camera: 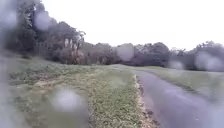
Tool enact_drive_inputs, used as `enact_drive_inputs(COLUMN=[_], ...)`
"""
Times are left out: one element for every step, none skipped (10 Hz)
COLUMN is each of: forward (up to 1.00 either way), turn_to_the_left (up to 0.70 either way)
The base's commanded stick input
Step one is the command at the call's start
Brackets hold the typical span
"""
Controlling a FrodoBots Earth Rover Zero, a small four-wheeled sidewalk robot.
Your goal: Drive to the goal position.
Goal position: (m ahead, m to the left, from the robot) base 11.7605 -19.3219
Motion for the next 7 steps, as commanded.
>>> enact_drive_inputs(forward=[0.00, 0.00, 0.00, 0.00, 0.08, 0.64, 0.85], turn_to_the_left=[-0.85, -0.85, -0.85, -0.85, -0.80, -0.46, -0.34])
